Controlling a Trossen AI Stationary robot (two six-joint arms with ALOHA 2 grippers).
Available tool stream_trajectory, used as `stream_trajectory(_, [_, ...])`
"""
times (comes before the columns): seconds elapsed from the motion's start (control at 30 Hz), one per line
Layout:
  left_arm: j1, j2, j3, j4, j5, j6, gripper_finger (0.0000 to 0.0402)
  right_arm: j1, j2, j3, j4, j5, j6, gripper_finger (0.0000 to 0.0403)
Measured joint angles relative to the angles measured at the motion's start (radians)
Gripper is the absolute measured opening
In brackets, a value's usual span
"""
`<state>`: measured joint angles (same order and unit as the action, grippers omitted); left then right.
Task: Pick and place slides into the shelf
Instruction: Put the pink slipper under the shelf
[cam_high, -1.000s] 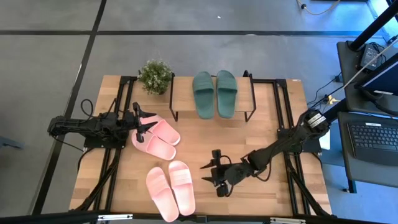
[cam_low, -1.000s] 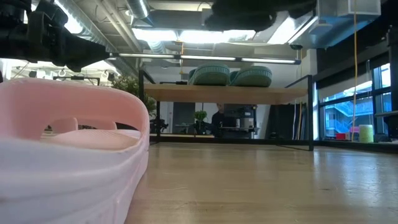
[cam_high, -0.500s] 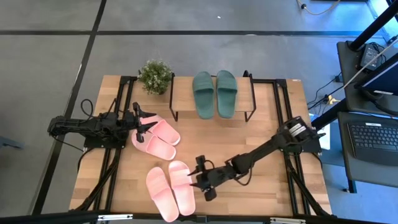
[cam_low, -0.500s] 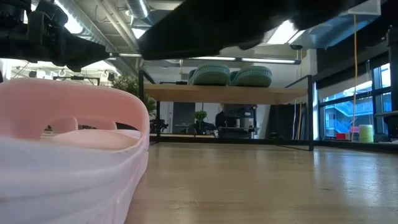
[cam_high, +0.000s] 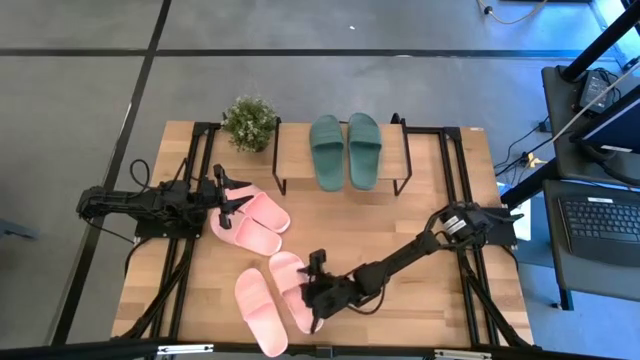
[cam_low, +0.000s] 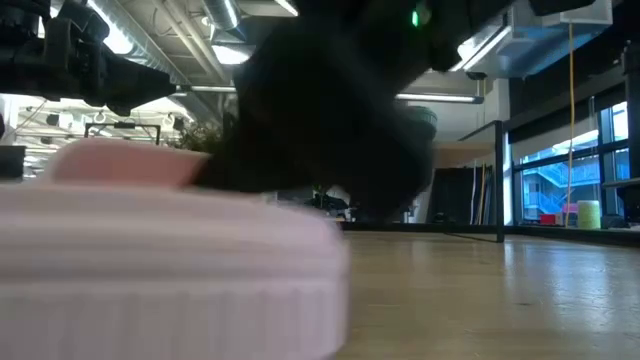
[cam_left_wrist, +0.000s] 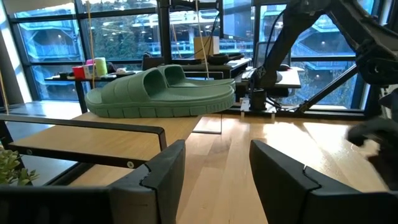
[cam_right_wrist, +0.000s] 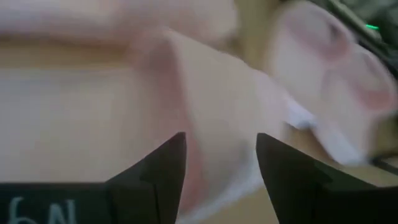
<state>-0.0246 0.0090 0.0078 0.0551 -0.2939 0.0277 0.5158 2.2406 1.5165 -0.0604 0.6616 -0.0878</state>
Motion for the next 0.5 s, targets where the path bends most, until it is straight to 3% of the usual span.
stream_trajectory(0.5, [0.000,0.000,0.000,0.000,0.000,0.000,0.0173,-0.027,0.031,0.002,-0.001,0.026,0.016,0.0142])
